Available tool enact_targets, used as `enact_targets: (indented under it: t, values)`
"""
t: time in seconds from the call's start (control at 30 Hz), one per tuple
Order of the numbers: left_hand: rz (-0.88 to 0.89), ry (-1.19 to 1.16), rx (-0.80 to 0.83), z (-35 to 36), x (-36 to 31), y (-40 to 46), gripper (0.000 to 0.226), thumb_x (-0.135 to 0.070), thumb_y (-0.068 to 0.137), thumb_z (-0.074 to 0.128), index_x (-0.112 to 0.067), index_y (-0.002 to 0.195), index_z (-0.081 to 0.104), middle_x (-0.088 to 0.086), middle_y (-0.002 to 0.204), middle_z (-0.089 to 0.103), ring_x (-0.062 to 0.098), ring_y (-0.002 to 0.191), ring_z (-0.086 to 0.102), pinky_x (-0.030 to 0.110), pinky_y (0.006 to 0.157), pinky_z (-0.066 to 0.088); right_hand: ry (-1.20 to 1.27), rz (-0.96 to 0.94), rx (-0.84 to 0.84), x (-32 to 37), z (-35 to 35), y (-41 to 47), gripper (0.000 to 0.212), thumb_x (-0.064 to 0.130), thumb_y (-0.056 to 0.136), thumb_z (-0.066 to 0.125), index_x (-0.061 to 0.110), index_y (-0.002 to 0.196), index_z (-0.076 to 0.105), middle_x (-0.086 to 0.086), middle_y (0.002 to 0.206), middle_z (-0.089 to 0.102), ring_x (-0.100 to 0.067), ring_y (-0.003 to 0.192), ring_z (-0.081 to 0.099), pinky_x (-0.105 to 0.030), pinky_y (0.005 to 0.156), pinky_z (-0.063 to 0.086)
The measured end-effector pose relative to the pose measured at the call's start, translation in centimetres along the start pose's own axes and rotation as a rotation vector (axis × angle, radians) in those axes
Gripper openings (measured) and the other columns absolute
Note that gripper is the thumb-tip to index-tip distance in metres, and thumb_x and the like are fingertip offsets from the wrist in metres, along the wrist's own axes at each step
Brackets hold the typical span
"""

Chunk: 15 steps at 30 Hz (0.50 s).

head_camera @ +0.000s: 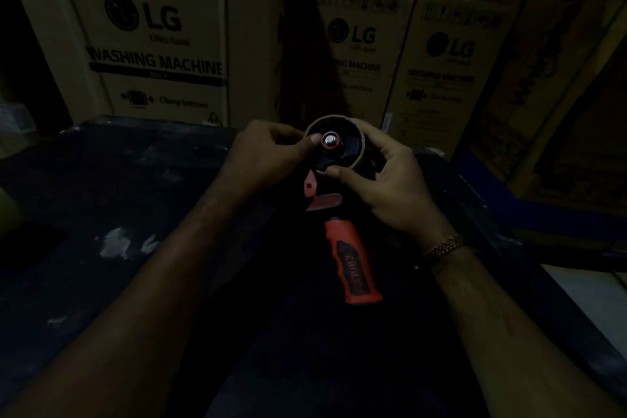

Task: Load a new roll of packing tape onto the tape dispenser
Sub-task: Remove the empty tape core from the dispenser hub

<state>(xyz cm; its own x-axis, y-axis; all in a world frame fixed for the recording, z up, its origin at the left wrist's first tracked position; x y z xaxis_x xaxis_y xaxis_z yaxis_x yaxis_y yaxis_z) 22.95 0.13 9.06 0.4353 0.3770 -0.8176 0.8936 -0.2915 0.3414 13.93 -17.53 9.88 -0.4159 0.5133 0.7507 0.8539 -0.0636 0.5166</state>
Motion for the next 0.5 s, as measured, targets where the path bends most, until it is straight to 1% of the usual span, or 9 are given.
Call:
enact_targets:
  t: [0.03,0.07,0.13,0.17,0.27,0.33,0.37,0.43,0.5]
  values:
    - [-0.028,-0.046,0.053,0.3,0.2,0.1,0.032,-0.045,0.098,0.072,-0.014,0.098,0.081,-0.002,0.084,0.078,-0.001,0.07,0.068,0.016,0.061,0.051,0.011,0.005,0.005,-0.1,0.2,0.0,0.086,0.029,0.078,0.088,0.012,0.153,0.05,-0.001,0.149,0.062,-0.012,0.14,0.057,-0.043,0.117,0.05]
    - [-0.064,-0.13,0.105,0.7,0.2,-0.2,0.027,-0.038,0.1,0.07,-0.013,0.101,0.08,0.004,0.088,0.079,0.004,0.073,0.069,0.018,0.065,0.053,0.013,0.017,0.008,-0.2,0.3,-0.1,0.088,0.028,0.078,0.089,0.012,0.154,0.049,0.0,0.151,0.061,-0.011,0.141,0.057,-0.044,0.117,0.049]
    - [-0.1,-0.285,0.154,1.4,0.2,-0.8,0.027,-0.028,0.102,0.068,-0.006,0.111,0.081,0.015,0.102,0.081,0.017,0.085,0.073,0.027,0.077,0.054,0.016,0.023,0.001,-0.2,0.3,-0.4,0.09,0.029,0.078,0.09,0.015,0.156,0.047,0.001,0.153,0.058,-0.012,0.142,0.055,-0.045,0.118,0.048]
    - [-0.096,-0.326,0.149,1.7,0.3,-0.9,0.028,-0.025,0.102,0.068,-0.004,0.115,0.08,0.017,0.105,0.081,0.017,0.088,0.073,0.028,0.078,0.054,0.025,0.037,-0.008,-0.4,0.2,-0.6,0.093,0.033,0.076,0.09,0.017,0.156,0.045,0.001,0.153,0.058,-0.013,0.142,0.056,-0.046,0.117,0.049]
    - [-0.069,-0.411,0.107,1.9,0.0,-1.4,0.027,-0.022,0.101,0.071,-0.006,0.122,0.079,0.007,0.101,0.082,0.005,0.08,0.075,0.02,0.072,0.056,0.023,0.066,-0.047,-0.6,-0.3,-1.1,0.096,0.045,0.071,0.092,0.021,0.152,0.049,0.002,0.147,0.061,-0.013,0.135,0.06,-0.045,0.11,0.055]
    - [-0.085,-0.445,0.106,2.2,0.1,-1.6,0.027,-0.023,0.1,0.072,-0.009,0.122,0.079,0.008,0.105,0.083,0.009,0.086,0.077,0.026,0.076,0.059,0.026,0.072,-0.075,-0.5,-0.6,-1.4,0.102,0.064,0.062,0.09,0.026,0.149,0.053,0.001,0.145,0.061,-0.014,0.135,0.06,-0.046,0.109,0.055]
    - [-0.085,-0.45,0.112,2.3,0.0,-1.7,0.026,-0.021,0.1,0.072,-0.009,0.122,0.079,0.01,0.108,0.083,0.012,0.09,0.077,0.029,0.081,0.06,0.029,0.075,-0.085,-0.6,-0.9,-1.5,0.105,0.071,0.06,0.088,0.028,0.149,0.054,-0.001,0.145,0.061,-0.013,0.135,0.06,-0.045,0.109,0.055]
    - [-0.066,-0.452,0.114,2.5,-0.5,-1.9,0.027,-0.016,0.099,0.072,-0.007,0.124,0.077,0.013,0.113,0.081,0.014,0.092,0.076,0.03,0.084,0.061,0.029,0.075,-0.085,-0.5,-1.1,-1.7,0.104,0.073,0.06,0.086,0.03,0.15,0.055,-0.003,0.144,0.061,-0.013,0.134,0.061,-0.044,0.11,0.055]
    - [-0.046,-0.463,0.118,2.9,-1.1,-2.3,0.028,-0.01,0.098,0.073,-0.006,0.125,0.076,0.01,0.111,0.081,0.008,0.086,0.077,0.023,0.078,0.063,0.026,0.079,-0.074,-0.7,-1.2,-1.8,0.096,0.069,0.068,0.085,0.033,0.151,0.054,-0.004,0.145,0.061,-0.013,0.134,0.062,-0.044,0.111,0.054]
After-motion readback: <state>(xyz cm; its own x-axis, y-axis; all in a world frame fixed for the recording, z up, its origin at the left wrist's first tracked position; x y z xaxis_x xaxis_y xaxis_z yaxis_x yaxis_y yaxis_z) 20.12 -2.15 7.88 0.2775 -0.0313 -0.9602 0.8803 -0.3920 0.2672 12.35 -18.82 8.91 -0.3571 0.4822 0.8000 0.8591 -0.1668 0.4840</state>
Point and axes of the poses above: each hand's wrist, its own y-axis towards the middle knuckle, its own z-axis out of the palm, x = y × z, the point moved 9 cm from there along y, towards the middle knuckle
